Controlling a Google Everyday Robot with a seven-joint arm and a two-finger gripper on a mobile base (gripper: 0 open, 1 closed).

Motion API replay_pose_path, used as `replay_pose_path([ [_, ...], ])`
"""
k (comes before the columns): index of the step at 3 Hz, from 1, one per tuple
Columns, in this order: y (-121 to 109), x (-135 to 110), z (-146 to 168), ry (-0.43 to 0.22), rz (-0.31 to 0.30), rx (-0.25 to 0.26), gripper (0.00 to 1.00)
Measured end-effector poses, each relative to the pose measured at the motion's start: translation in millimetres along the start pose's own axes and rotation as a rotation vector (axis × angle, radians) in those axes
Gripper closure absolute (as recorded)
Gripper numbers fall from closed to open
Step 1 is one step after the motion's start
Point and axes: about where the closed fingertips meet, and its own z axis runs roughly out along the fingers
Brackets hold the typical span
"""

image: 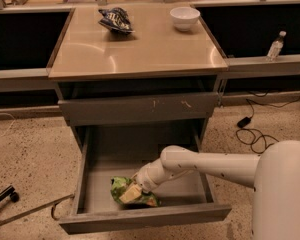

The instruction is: Place green rice chip bag into middle drawer

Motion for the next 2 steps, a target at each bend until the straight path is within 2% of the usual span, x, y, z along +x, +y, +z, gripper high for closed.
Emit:
replay_pose_path([
  [1,-34.0,-34.3,-18.7,-0.005,-0.037,0.141,1.0],
  [2,-59.3,-57.3,-34.6,0.014,-0.063,0.24,1.0],
])
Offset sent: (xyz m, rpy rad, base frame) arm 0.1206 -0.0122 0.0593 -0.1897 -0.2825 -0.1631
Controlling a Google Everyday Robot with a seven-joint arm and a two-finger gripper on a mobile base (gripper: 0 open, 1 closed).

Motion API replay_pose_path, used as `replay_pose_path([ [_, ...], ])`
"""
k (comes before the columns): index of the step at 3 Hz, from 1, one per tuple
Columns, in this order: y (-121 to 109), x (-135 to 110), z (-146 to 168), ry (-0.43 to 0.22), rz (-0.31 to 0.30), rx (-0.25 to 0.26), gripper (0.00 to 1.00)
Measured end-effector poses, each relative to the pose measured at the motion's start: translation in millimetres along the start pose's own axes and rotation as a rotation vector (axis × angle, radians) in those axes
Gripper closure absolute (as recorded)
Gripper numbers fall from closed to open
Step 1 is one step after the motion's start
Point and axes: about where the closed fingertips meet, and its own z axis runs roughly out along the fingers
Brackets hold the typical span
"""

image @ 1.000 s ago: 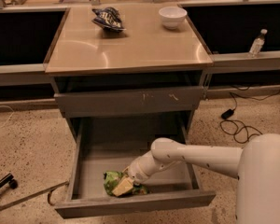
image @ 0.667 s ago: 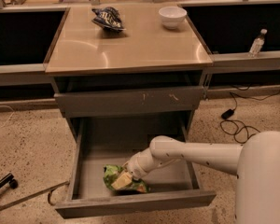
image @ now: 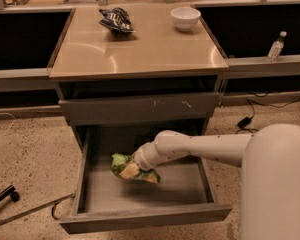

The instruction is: Place green rice chip bag into middle drawer

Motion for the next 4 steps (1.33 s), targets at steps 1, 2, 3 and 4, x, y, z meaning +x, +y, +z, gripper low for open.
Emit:
replay_pose_path([
  [1,1.8,13.6,14.1,0.02,0.05,-0.018,1.0],
  [2,28.2,39.8,47.0,0.031,0.116,-0.129,1.0],
  [3,37.1,42.8,52.6,0.029,0.13,-0.156,1.0],
  [4,37.1,42.7,52.5,0.029,0.13,-0.156,0.84],
])
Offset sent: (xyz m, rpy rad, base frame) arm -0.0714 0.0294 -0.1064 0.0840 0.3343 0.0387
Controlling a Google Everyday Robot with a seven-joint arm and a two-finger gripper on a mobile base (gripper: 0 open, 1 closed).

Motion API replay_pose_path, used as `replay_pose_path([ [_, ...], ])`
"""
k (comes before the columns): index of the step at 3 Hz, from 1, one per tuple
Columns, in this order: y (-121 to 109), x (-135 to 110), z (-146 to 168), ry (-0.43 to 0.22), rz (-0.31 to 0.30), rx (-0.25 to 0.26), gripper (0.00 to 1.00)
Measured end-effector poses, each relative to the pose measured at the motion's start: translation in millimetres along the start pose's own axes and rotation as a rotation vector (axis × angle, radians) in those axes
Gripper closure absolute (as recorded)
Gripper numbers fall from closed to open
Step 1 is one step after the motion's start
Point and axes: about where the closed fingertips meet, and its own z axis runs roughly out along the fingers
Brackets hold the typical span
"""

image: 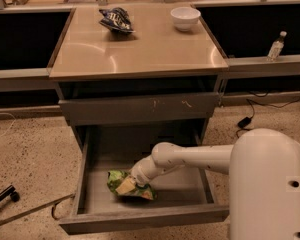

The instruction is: Place green rice chip bag into middle drawer

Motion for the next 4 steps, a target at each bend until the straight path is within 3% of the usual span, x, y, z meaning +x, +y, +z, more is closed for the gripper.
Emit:
replay_pose_path([
  [3,0.1,0.0,0.1,0.0,0.0,0.0,0.12],
  [4,0.1,0.0,0.1,0.0,0.0,0.0,0.0],
])
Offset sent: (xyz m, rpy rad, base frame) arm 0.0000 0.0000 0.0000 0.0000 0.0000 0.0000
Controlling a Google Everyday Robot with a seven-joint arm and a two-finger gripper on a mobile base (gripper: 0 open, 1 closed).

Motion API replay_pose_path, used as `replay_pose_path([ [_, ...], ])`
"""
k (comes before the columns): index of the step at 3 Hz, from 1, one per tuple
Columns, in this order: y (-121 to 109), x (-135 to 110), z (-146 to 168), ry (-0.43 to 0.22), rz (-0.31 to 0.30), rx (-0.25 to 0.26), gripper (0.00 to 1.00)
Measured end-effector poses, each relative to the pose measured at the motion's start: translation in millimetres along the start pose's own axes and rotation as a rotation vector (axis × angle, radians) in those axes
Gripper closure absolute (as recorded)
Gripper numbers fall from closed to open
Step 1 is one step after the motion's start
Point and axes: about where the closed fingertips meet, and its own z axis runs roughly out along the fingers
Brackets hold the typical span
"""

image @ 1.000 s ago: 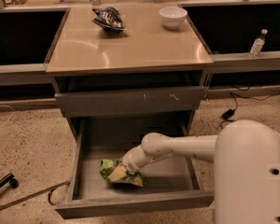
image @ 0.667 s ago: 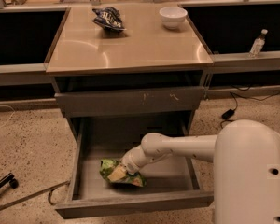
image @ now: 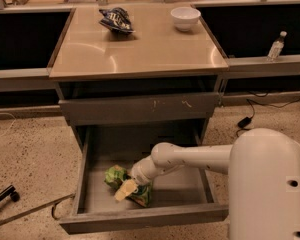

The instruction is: Place green rice chip bag into middle drawer

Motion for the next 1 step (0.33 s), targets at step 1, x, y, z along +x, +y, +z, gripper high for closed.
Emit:
replay_pose_path([
  [1,0.0,0.0,0.0,0.0,0.0,0.0,0.0],
])
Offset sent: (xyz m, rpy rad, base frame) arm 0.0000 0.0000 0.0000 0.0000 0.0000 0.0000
